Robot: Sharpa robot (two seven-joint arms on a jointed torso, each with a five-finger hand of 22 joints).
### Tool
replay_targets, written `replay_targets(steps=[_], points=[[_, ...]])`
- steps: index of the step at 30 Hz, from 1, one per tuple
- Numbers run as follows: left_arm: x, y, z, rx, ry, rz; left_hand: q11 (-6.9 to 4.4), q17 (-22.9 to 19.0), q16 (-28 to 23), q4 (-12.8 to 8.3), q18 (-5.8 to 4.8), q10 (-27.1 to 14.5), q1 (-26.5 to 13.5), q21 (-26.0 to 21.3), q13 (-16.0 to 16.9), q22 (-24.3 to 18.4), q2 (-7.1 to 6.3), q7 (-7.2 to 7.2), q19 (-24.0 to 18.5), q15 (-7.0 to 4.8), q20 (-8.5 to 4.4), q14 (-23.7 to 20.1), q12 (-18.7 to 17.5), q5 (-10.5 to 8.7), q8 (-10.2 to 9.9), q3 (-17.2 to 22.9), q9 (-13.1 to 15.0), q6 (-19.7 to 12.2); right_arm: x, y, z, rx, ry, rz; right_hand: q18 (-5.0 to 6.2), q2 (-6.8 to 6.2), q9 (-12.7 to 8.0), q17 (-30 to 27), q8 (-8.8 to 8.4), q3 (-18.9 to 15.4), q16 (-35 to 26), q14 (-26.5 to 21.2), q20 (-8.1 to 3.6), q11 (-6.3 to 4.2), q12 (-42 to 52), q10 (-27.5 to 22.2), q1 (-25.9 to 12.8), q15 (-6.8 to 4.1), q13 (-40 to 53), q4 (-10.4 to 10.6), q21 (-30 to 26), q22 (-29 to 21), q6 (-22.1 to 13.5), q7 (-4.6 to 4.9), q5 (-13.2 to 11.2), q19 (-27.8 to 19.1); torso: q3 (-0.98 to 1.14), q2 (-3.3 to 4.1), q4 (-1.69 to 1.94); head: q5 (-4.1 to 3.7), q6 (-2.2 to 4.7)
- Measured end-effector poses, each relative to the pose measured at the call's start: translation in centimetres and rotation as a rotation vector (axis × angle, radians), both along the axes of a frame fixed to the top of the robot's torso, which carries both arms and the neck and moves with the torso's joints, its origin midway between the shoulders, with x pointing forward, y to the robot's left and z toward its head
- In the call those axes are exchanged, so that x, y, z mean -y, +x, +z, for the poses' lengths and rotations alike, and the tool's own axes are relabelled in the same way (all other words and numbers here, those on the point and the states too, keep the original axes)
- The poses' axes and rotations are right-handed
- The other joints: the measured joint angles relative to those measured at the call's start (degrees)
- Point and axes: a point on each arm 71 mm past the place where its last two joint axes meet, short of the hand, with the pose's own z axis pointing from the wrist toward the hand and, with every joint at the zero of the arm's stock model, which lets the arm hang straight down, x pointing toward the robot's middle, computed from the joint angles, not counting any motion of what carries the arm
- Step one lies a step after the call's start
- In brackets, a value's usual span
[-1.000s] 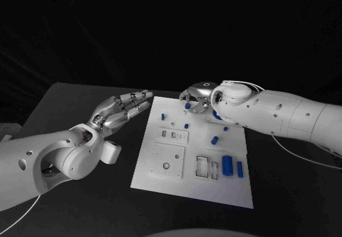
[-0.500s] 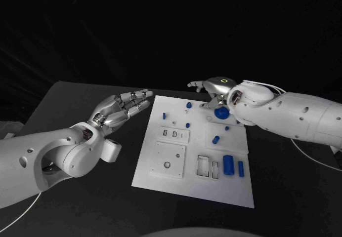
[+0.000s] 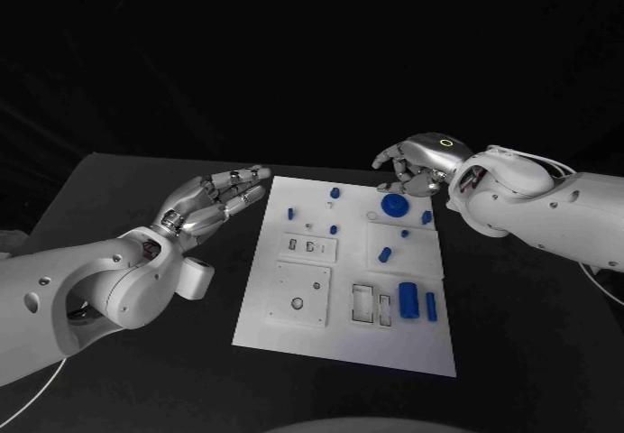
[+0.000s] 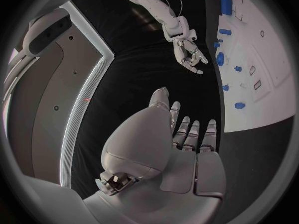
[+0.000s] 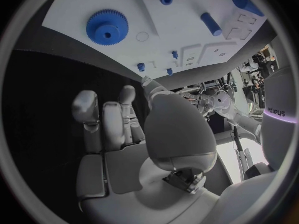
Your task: Assemble the parts on the task board
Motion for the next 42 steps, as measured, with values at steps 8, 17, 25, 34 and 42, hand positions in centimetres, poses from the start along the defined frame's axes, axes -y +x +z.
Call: replay_targets(steps=[8, 17, 25, 34, 42], points=[[0.0, 0.1, -0.1, -0.002, 0.002, -0.001, 0.2, 0.0, 0.0, 0.0, 0.0, -0.2, 0.0, 0.0, 0.0, 0.0, 0.0, 0.0, 0.0, 0.0, 0.0, 0.0, 0.0, 0.0, 0.0, 0.0, 0.0, 0.0, 1.9, 0.4, -1.5, -0.033, -0.033, -0.08, -3.84, -0.2, 3.9, 2.2, 0.41, -2.1, 3.3, 1.7, -0.44, -0.54, 26.8, 13.1, -0.5, 0.02, 11.9, -0.4, 15.2, 2.8, 2.6, -0.19, 4.3, 10.8, 0.03, -0.03, -0.05, -0.15, 0.12], [0.0, 0.2, -0.1, -0.006, 0.004, -0.002, 0.2, 0.0, 0.0, 0.0, 0.0, -0.2, 0.2, 0.0, 0.0, 0.0, 0.24, 0.0, 0.0, 0.21, 0.0, 0.2, 0.0, 0.0, 0.0, 0.0, 0.0, 0.0, 1.9, 0.3, -2.7, -0.048, -0.061, -0.099, -3.85, -0.15, 6.7, 2.2, -1.41, -1.5, 3.3, 1.7, -1.31, -0.85, 26.8, 13.4, 0.2, -1.23, 11.9, -2.6, 16.4, 2.8, 0.0, -1.39, 7.4, 11.0, 0.02, -0.09, -0.07, -0.07, 0.28], [-0.1, 0.2, -0.2, -0.009, 0.005, -0.004, 0.2, 0.0, 0.3, 0.1, 0.0, -0.2, 0.2, 0.0, 0.0, 0.0, 0.24, 0.0, 0.0, 0.21, 0.0, 0.2, 0.0, 0.04, 0.0, 0.1, 0.0, 0.0, 1.9, 0.3, -3.2, -0.067, -0.083, -0.107, -4.7, -0.07, 12.6, 2.2, 1.19, -3.1, 3.3, 1.7, -1.31, -0.96, 26.8, 13.2, -1.7, -1.22, 11.9, -1.8, 16.8, 2.8, 1.8, -0.42, 6.5, 11.0, 0.0, -0.13, -0.08, -0.23, 0.4], [-0.1, 0.3, -0.2, -0.012, 0.007, -0.005, 0.2, 0.0, 0.5, 0.0, 0.0, -0.2, 0.2, 0.2, 0.0, 0.0, 0.24, 0.0, 0.0, 0.21, 0.0, 0.2, 0.0, 0.22, 0.0, 0.3, 0.0, 0.0, 2.6, 0.3, -4.1, -0.115, -0.116, -0.134, -4.7, -0.12, 15.3, 2.2, 0.44, -3.6, 3.3, 1.9, -1.31, -0.43, 26.8, 13.3, -3.2, -1.0, 11.9, -0.7, 16.8, 2.8, -2.1, 0.58, 8.1, 11.0, 0.01, -0.16, -0.15, -0.2, 0.48], [-0.1, 0.3, -0.3, -0.014, 0.008, -0.006, 0.2, 0.0, 0.5, 0.0, 0.0, -0.2, 0.2, 0.2, 0.0, 0.0, 0.24, 0.0, 0.0, 0.42, 0.0, 0.4, 0.0, 0.22, 0.0, 0.3, 0.0, 0.0, 2.6, 0.2, -4.5, -0.141, -0.131, -0.137, -4.69, -0.12, 16.6, 2.2, -0.25, -3.3, 3.3, 1.9, -0.86, -0.02, 26.8, 13.3, -3.2, -0.59, 11.9, -0.4, 16.8, 2.8, -3.6, 1.07, 11.3, 11.0, 0.0, -0.13, -0.12, -0.29, 0.49]])
